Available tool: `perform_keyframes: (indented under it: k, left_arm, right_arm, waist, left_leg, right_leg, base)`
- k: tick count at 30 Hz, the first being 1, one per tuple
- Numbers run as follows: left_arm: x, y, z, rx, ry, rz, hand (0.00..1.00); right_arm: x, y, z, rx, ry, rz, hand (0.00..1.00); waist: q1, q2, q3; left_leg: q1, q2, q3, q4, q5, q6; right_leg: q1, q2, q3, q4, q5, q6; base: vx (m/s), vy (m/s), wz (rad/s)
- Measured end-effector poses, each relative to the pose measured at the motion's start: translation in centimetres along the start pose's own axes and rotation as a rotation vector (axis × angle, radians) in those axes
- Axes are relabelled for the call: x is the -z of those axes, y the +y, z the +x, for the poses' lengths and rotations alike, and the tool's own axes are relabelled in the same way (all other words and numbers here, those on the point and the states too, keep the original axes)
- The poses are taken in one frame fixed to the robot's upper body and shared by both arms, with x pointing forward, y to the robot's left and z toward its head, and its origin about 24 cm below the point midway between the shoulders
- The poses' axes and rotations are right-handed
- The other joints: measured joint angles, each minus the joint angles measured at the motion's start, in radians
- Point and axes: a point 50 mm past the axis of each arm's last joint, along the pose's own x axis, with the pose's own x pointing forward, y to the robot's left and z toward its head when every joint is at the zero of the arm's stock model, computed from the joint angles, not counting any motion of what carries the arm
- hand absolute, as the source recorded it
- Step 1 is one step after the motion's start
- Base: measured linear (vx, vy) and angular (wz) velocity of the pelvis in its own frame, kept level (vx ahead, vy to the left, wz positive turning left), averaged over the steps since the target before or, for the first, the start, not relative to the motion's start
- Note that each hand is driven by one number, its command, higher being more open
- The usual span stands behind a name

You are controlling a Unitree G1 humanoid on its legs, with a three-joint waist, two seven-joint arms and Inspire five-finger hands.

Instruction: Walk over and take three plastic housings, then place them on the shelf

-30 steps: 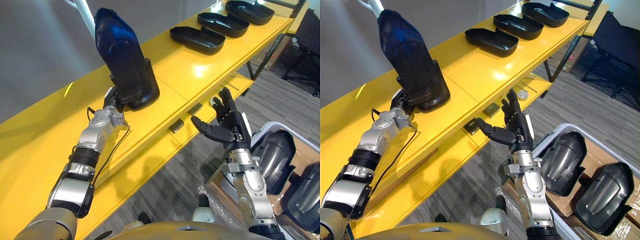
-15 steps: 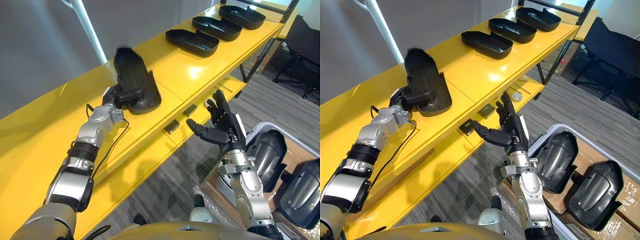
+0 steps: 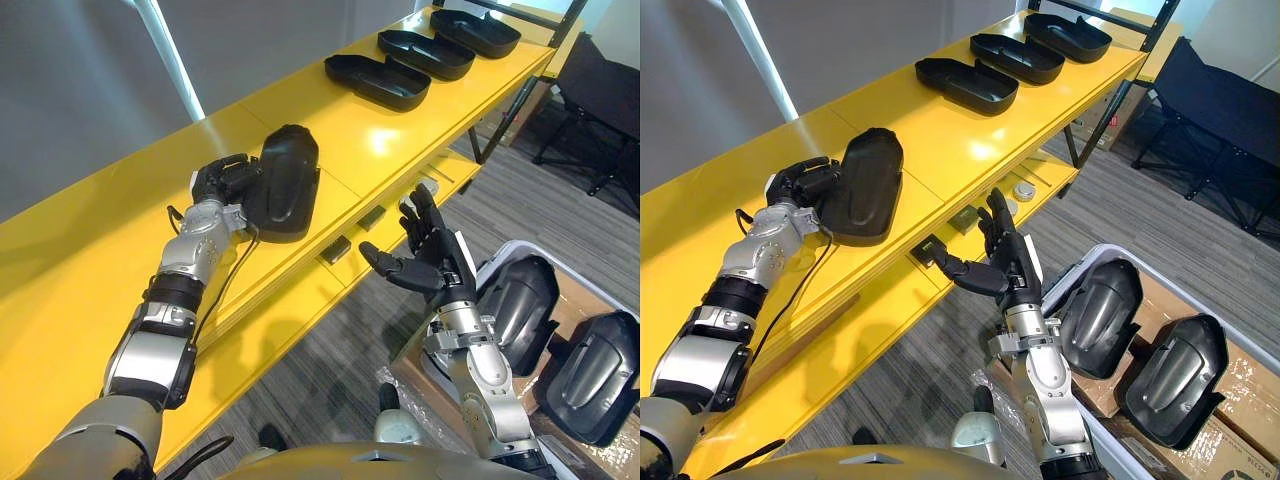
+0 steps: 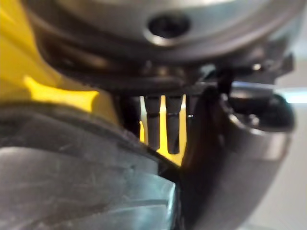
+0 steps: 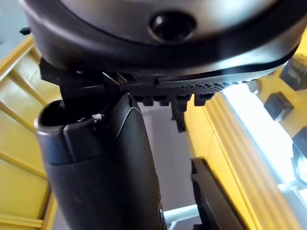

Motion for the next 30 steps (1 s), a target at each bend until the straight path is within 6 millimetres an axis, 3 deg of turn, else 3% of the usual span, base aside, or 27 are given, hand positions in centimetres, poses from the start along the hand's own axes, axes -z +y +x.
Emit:
perform_keyframes:
  k: [21,27,30]
  left_arm:
    - [-0.8,-2.5,-0.8,-0.298,-0.116,-0.168,1.00]
    - [-0.6,-1.2,-2.0,-0.264,-0.210,-0.183,1.00]
    - [0.1,0.0,-2.7,-0.267,-0.218,-0.189,1.00]
  right_arm:
    - [0.5,1.6,0.0,0.008,0.012,0.036,1.00]
    - [0.0,0.7,0.4,0.028,-0.013,-0.007,1.00]
    - [-1.9,-0.8,2.4,0.067,-0.105,-0.046,1.00]
  waist:
    - [-0.011,-0.014,0.024]
    - [-0.005,-0.013,0.028]
    - [0.017,-0.013,0.028]
  left_leg:
    - [-0.002,0.002,-0.008,-0.001,0.004,0.000]
    - [0.007,0.004,-0.028,0.000,0.005,0.001]
    - [0.010,0.004,-0.045,0.000,0.007,0.001]
  right_leg:
    - [-0.002,0.003,-0.002,0.002,0.000,0.001]
    - [0.023,0.005,-0.025,0.001,0.000,0.000]
    - [0.038,0.003,-0.042,0.001,0.000,0.000]
  base:
    - [0.00,0.000,0.00]
    - [0.00,-0.003,0.09]
    - [-0.01,-0.004,0.18]
